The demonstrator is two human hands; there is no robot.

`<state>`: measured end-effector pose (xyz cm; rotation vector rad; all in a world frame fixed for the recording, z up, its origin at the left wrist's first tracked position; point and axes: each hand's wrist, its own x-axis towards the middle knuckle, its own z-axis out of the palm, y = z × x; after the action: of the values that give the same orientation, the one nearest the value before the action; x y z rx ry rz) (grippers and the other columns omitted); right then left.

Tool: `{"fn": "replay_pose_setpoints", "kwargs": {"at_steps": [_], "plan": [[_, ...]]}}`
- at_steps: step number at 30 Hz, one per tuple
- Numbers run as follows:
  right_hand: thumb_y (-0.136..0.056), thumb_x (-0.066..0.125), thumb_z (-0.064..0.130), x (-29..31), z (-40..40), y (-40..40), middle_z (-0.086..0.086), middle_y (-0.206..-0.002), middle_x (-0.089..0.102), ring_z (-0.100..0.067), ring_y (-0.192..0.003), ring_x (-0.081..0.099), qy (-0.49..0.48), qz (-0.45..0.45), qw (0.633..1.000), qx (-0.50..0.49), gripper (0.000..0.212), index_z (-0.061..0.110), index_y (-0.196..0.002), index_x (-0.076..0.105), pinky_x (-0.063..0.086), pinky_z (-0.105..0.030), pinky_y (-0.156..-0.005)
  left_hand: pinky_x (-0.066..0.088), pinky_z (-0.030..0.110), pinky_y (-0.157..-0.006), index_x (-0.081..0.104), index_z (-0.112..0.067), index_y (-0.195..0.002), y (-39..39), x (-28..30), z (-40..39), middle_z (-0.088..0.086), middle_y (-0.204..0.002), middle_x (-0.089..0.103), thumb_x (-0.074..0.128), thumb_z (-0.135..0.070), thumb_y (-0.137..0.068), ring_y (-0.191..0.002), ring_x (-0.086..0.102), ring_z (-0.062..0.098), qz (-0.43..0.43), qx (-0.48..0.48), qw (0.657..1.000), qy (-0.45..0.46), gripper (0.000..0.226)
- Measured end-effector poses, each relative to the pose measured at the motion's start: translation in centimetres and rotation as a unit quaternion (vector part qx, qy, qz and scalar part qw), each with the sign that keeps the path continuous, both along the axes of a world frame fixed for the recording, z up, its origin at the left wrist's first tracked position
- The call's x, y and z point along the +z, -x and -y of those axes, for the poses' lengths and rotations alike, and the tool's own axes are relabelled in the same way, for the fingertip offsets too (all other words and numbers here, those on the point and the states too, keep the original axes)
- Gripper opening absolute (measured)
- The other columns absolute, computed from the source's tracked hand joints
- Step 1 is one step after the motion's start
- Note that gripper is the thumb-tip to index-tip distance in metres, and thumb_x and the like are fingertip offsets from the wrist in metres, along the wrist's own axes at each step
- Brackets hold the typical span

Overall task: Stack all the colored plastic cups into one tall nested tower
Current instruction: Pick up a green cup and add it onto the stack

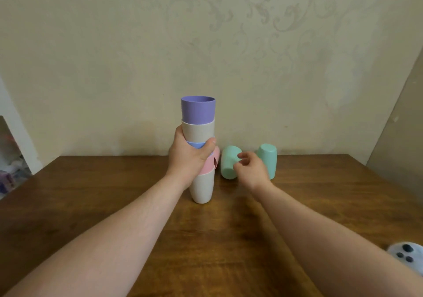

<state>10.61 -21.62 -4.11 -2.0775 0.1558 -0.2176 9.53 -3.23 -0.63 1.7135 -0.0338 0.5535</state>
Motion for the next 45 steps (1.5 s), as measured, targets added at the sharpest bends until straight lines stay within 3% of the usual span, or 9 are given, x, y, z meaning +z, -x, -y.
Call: {"fn": "replay_pose_setpoints", "kwargs": {"at_steps": [6,10,13,17,21,25,30,40,45], "plan": [[-0.107,0.054,0.043,2.6,-0.4,-5.5,-0.021,-0.170,0.027,-0.043,-0.145,0.050,0.293,-0.025,0.955,0.046,0.073,0.019,-0.169,0.023,0.042,-0.046,-0.117,0.059,0.027,-0.080,0.058,-0.040,-0.110,-0.3,-1.0,0.5,-0.014,-0.107,0.078,0.093,-0.032,-0.077,-0.092,0.076,0.001,0.017,-0.011,1.000,-0.005,0.049],[-0.110,0.039,0.054,-0.6,-1.3,-8.1,-0.023,-0.178,-0.009,-0.047,-0.160,0.028,0.286,-0.134,0.945,0.082,0.083,0.024,-0.173,-0.005,0.026,-0.051,-0.130,0.057,0.024,-0.077,0.060,-0.040,-0.109,-0.3,-1.1,0.2,-0.016,-0.103,0.080,0.093,-0.032,-0.074,-0.090,0.076,-0.002,0.015,-0.024,1.000,0.006,0.048],[-0.103,0.049,0.059,-1.0,-2.0,-7.8,-0.024,-0.176,0.018,-0.044,-0.153,0.040,0.188,-0.142,0.971,0.047,0.094,0.031,-0.172,-0.008,0.038,-0.048,-0.122,0.061,0.028,-0.082,0.060,-0.040,-0.112,-0.3,-1.0,0.3,-0.021,-0.102,0.080,0.089,-0.035,-0.071,-0.094,0.077,0.003,0.018,-0.040,0.999,0.019,0.050],[-0.086,0.069,0.061,1.2,-1.5,-5.8,-0.009,-0.148,0.052,-0.039,-0.110,0.067,0.174,-0.187,0.965,0.054,0.114,0.051,-0.167,-0.011,0.064,-0.044,-0.069,0.060,0.029,-0.082,0.059,-0.039,-0.113,0.0,-0.8,0.3,-0.020,-0.103,0.080,0.087,-0.035,-0.072,-0.095,0.078,0.005,0.021,-0.055,0.998,0.030,0.050],[-0.083,0.075,0.046,2.3,-0.8,-3.5,-0.008,-0.130,0.057,-0.035,-0.096,0.067,0.192,-0.185,0.962,0.056,0.099,0.031,-0.164,0.020,0.066,-0.045,-0.066,0.062,0.036,-0.085,0.058,-0.038,-0.117,0.7,-0.7,0.2,-0.013,-0.106,0.081,0.086,-0.039,-0.074,-0.098,0.079,0.012,0.017,-0.063,0.998,0.023,0.052],[-0.075,0.086,0.029,0.6,0.2,-0.7,-0.009,-0.132,0.056,-0.029,-0.107,0.063,0.157,-0.040,0.986,0.043,0.079,0.023,-0.138,0.039,0.059,-0.049,-0.092,0.063,0.056,-0.096,0.055,-0.039,-0.126,1.7,-0.5,0.3,-0.004,-0.112,0.082,0.087,-0.049,-0.076,-0.105,0.080,0.025,0.019,-0.063,0.998,0.009,0.060],[-0.076,0.087,0.021,-3.2,0.7,3.1,0.000,-0.152,0.046,-0.023,-0.133,0.055,0.112,0.052,0.992,0.031,0.105,0.032,-0.163,0.029,0.046,-0.034,-0.100,0.063,0.055,-0.099,0.053,-0.030,-0.133,3.2,-0.4,0.6,-0.003,-0.116,0.081,0.088,-0.046,-0.077,-0.106,0.080,0.021,0.010,-0.080,0.996,0.026,0.068],[-0.087,0.086,0.045,-3.5,0.5,5.1,0.006,-0.158,0.054,-0.021,-0.143,0.053,0.023,0.076,0.997,0.007,0.098,0.033,-0.165,0.027,0.047,-0.046,-0.118,0.061,0.047,-0.101,0.031,-0.053,-0.153,4.2,4.0,1.3,-0.025,-0.135,0.065,0.091,-0.071,-0.054,-0.118,0.073,0.014,-0.016,-0.043,0.999,0.003,0.117],[-0.088,0.087,0.041,-3.0,0.5,5.0,0.006,-0.158,0.055,-0.021,-0.145,0.052,0.034,0.054,0.998,0.029,0.103,0.031,-0.168,0.023,0.045,-0.041,-0.117,0.065,0.048,-0.093,0.058,-0.039,-0.133,3.8,5.8,1.9,-0.017,-0.116,0.075,0.087,-0.064,-0.060,-0.104,0.076,0.016,-0.014,-0.038,0.999,0.007,0.082]]}}
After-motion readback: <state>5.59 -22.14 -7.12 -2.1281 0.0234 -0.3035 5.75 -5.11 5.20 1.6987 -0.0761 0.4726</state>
